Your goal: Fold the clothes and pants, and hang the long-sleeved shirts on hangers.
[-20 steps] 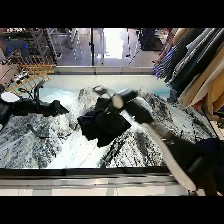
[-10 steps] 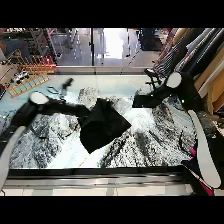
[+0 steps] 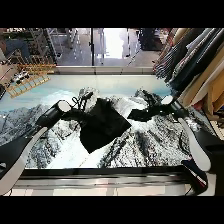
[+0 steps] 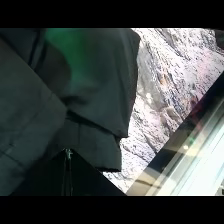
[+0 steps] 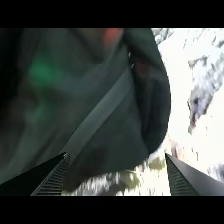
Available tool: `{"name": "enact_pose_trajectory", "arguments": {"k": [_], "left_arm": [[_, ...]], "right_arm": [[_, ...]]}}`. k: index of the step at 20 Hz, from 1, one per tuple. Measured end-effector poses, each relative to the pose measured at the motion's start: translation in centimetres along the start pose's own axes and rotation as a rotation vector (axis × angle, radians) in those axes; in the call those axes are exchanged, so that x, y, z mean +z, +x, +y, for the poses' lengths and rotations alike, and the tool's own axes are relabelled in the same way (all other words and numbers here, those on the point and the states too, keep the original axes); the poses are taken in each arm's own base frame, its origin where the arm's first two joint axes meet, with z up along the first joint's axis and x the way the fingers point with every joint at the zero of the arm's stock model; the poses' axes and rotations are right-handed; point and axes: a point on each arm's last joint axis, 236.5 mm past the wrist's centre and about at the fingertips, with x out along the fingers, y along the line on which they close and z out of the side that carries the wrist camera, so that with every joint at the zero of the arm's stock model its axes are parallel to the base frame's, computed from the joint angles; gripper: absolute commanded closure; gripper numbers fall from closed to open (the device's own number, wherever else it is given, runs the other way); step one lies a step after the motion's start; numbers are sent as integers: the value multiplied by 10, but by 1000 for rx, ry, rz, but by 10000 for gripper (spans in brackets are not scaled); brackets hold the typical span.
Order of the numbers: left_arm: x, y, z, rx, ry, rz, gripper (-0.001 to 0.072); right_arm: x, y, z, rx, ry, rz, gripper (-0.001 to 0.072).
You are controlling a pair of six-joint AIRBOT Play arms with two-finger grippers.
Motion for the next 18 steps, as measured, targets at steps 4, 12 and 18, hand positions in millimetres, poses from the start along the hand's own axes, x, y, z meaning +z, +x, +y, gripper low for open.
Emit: {"name": "enact_pose_trajectory", "arguments": {"k": [4,12,18], "left_arm": [[-4,-1,7,2,-23,16,698],[-6,-7,17,5,-48,23,698],[-6,-27,58,66,-142,7,698]], "right_arm": [[9,35,1,114,24,25,9],[-37,84,46,281,-8,260,697],[-112,80,86,255,14,458,398]]}}
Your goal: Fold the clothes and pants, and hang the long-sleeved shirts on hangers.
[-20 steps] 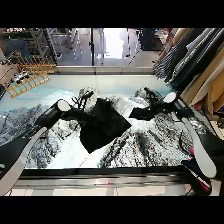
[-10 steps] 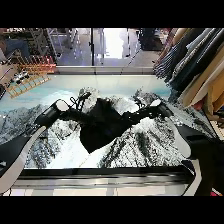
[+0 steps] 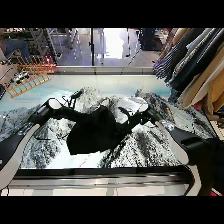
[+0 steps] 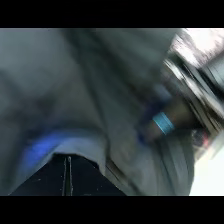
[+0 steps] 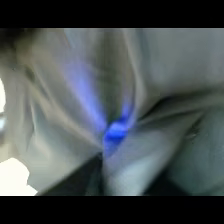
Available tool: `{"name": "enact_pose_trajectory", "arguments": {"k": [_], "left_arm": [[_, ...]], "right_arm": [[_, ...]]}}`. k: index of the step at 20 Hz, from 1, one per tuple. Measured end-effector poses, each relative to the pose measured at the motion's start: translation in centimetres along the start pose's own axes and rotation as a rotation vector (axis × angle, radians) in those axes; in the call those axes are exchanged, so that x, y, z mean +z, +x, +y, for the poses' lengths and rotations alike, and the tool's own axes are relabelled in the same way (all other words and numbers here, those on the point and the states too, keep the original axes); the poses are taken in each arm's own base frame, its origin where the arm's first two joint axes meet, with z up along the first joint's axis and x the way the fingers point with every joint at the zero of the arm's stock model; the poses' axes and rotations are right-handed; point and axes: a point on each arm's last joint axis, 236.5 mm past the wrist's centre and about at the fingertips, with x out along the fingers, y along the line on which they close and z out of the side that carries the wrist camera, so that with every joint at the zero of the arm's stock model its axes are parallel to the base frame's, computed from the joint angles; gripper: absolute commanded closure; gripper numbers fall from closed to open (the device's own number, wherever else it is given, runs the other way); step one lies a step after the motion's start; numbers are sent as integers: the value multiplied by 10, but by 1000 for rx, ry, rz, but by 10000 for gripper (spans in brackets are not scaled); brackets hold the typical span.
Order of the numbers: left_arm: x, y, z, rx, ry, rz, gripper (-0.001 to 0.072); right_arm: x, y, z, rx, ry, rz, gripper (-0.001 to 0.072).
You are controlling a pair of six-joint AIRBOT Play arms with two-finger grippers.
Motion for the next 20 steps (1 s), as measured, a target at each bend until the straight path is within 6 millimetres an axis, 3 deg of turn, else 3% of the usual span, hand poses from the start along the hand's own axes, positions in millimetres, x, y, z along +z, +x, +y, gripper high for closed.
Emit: {"name": "enact_pose_trajectory", "arguments": {"k": [2,3,5,6,7,11,13,16,20], "left_arm": [[-4,-4,10,13,-19,17,698],[-6,-5,13,15,-26,25,698],[-9,-6,16,19,-32,36,698],[-10,-7,16,18,-34,42,698],[-10,-7,17,20,-36,43,698],[-12,-8,19,23,-43,49,698],[-12,-9,20,23,-44,49,698],[-12,-9,20,23,-44,49,698],[-12,-9,20,24,-44,50,698]], "right_arm": [[-33,16,8,-15,36,44,251],[-49,21,11,-24,46,57,213],[-68,20,13,-61,50,37,168],[-72,13,13,-83,45,12,107],[-72,1,10,-112,43,-31,55],[-47,-55,-11,-175,80,-255,9],[-36,-67,-22,-169,106,-322,6],[-16,-61,-32,-106,121,-371,4],[6,-39,-35,-7,111,-375,3]]}}
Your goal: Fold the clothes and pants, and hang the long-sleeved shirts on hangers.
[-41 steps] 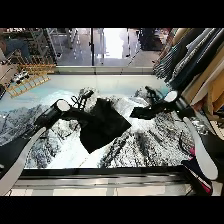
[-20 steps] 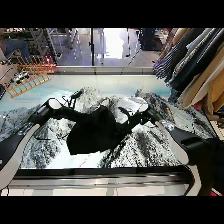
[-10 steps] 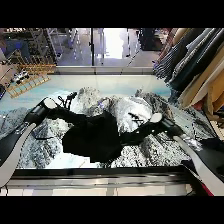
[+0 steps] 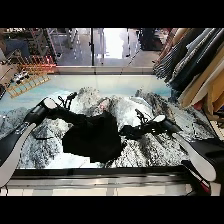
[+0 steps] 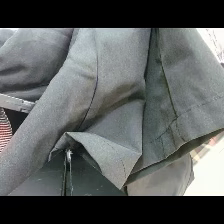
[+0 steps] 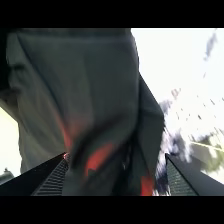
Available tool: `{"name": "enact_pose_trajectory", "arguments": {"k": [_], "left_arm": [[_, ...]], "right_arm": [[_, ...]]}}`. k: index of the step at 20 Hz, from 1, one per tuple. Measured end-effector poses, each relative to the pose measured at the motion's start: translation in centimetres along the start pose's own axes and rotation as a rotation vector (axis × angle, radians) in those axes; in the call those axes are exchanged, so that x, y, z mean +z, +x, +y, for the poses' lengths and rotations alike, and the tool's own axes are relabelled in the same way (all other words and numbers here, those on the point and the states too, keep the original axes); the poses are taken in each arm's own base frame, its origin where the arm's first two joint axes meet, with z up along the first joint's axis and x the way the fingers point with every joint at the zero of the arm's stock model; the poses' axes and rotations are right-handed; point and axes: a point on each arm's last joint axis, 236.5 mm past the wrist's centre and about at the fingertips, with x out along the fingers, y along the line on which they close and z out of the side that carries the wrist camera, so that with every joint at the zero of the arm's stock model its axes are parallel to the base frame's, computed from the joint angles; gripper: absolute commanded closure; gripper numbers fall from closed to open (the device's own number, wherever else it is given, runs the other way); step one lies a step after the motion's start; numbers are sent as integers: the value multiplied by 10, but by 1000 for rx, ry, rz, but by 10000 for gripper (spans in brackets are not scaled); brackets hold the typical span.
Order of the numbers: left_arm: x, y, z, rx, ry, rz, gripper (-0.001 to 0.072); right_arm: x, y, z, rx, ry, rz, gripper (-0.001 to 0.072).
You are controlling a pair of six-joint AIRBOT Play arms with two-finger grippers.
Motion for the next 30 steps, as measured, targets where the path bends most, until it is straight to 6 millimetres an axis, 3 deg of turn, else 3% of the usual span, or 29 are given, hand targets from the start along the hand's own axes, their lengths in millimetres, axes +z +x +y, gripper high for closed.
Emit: {"name": "enact_pose_trajectory", "arguments": {"k": [6,8,10,11,13,15,17,20,23,26,30], "left_arm": [[0,0,0,0,0,0,698],[0,0,0,0,0,1,698],[-1,0,0,-1,0,3,698],[-1,0,-1,-2,0,6,698],[-2,-2,-1,-3,1,7,698],[1,-12,-4,-6,9,-3,698],[8,-34,-10,-6,26,-34,698],[16,-81,-24,-3,62,-97,698],[19,-135,-37,17,96,-180,698],[14,-186,-47,49,120,-263,698],[-2,-235,-52,91,127,-327,697]], "right_arm": [[19,45,24,68,-85,65,2],[16,62,36,91,-106,112,49],[9,77,50,104,-117,158,496],[5,84,57,111,-117,176,626],[-1,93,69,113,-114,197,695],[-2,93,81,112,-119,201,697],[1,82,97,105,-146,179,698],[17,42,116,37,-201,90,700],[43,-23,128,-20,-220,-54,701],[71,-113,125,-57,-186,-237,701],[83,-248,84,-125,-71,-471,701]]}}
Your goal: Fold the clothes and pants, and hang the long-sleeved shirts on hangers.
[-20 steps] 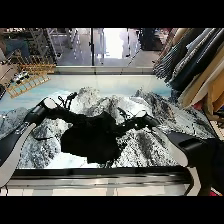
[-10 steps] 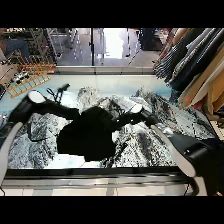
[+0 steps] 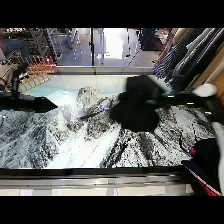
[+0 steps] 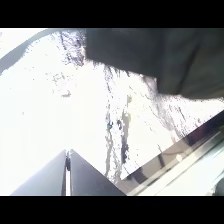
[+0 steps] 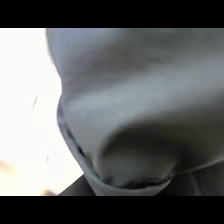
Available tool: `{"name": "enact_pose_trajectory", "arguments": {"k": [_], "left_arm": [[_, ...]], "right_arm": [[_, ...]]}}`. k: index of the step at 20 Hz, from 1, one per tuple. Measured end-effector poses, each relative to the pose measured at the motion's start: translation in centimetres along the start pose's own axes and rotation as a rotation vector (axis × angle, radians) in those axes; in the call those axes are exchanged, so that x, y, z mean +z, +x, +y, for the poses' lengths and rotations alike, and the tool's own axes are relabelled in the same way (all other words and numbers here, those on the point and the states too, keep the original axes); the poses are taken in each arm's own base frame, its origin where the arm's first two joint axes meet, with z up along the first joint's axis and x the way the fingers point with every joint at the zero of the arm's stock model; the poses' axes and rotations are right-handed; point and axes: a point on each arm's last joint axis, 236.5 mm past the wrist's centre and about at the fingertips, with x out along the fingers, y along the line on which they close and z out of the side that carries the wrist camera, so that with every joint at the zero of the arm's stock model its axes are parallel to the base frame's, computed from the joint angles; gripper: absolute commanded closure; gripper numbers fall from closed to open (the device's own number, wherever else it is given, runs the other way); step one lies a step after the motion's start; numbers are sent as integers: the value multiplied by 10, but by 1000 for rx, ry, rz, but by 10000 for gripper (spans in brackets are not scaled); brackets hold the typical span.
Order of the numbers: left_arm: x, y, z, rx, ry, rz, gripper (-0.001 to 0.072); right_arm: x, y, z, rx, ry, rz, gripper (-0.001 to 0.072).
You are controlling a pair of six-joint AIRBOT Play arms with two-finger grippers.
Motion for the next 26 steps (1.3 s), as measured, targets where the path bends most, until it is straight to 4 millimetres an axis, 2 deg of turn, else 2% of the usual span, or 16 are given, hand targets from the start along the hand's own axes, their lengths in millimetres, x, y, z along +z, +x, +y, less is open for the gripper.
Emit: {"name": "enact_pose_trajectory", "arguments": {"k": [1,3,5,7,9,10,13,16,18,20,23,24,25,26], "left_arm": [[-2,-9,1,9,-1,-5,697],[-6,-22,2,21,-7,-6,697],[-10,-29,3,27,2,-3,697],[-11,-32,4,31,17,-1,697],[-11,-34,4,34,35,-4,697],[-11,-34,5,37,42,-8,697],[-6,-32,13,58,50,-21,697],[-4,-24,29,81,39,-15,696],[-5,-14,40,86,20,1,696],[-7,-4,50,84,-12,24,697],[-11,9,62,79,-49,51,697],[-11,12,64,77,-57,57,697],[-12,13,65,76,-62,61,697],[-12,15,66,75,-67,63,697]], "right_arm": [[11,-33,-19,-32,37,-57,701],[19,-96,-60,-104,111,-149,701],[10,-164,-102,-193,199,-230,701],[-17,-227,-140,-290,309,-287,701],[-48,-282,-163,-371,412,-363,702],[-65,-305,-169,-406,449,-392,701],[-112,-354,-185,-510,549,-453,702],[-149,-386,-195,-601,610,-492,702],[-179,-396,-207,-665,689,-474,700],[-216,-394,-223,-703,811,-415,699],[-273,-374,-246,-701,1042,-300,694],[-289,-366,-251,-695,1113,-262,602],[-304,-360,-255,-690,1177,-225,375],[-317,-353,-257,-686,1232,-182,93]]}}
